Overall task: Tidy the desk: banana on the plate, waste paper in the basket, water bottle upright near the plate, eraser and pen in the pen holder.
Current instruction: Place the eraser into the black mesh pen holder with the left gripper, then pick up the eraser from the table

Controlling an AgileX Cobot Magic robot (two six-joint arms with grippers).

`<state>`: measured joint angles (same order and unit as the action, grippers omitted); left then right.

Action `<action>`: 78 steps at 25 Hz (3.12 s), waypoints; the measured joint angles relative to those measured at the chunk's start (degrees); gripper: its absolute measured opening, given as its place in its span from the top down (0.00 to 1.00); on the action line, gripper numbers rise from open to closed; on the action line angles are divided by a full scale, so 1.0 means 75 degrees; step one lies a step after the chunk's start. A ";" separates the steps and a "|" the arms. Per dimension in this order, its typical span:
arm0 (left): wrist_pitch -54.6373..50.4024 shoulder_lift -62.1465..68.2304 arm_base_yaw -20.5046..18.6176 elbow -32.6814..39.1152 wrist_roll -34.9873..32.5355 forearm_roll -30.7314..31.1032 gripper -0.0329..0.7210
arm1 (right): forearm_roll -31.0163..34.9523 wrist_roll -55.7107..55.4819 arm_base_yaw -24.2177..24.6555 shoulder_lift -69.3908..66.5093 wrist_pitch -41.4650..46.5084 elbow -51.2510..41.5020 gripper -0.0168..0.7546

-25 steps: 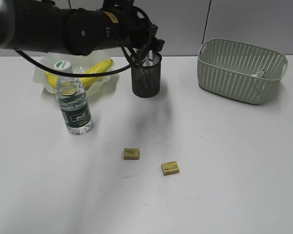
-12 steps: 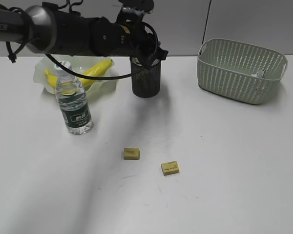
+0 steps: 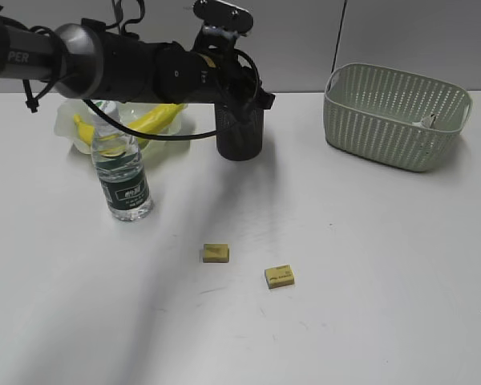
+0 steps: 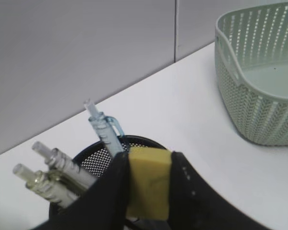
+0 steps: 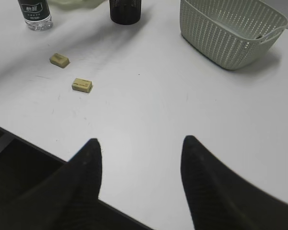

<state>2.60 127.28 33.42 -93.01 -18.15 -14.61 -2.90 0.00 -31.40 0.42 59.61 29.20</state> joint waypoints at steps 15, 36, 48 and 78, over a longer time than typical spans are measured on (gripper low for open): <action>0.0479 -0.0061 0.0000 0.0000 0.0000 0.0000 0.42 | 0.0000 0.0000 0.0000 0.0000 0.0000 0.0000 0.43; -0.4579 -0.3818 0.0000 0.0000 0.0000 0.0180 0.42 | 0.0000 0.0000 0.0000 0.0000 0.0000 0.0000 0.43; -0.9273 -0.5421 0.0000 0.0037 0.0402 0.0930 0.47 | 0.0000 0.0000 0.0000 0.0000 0.0000 0.0000 0.43; -0.8250 -1.5064 0.0000 0.8075 0.0747 0.0969 0.48 | -0.0158 0.0000 0.0000 0.0000 -0.0016 0.0000 0.43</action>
<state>-59.27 14.30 33.42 -32.45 -12.55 -7.34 -4.09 0.00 -31.40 0.42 59.49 29.20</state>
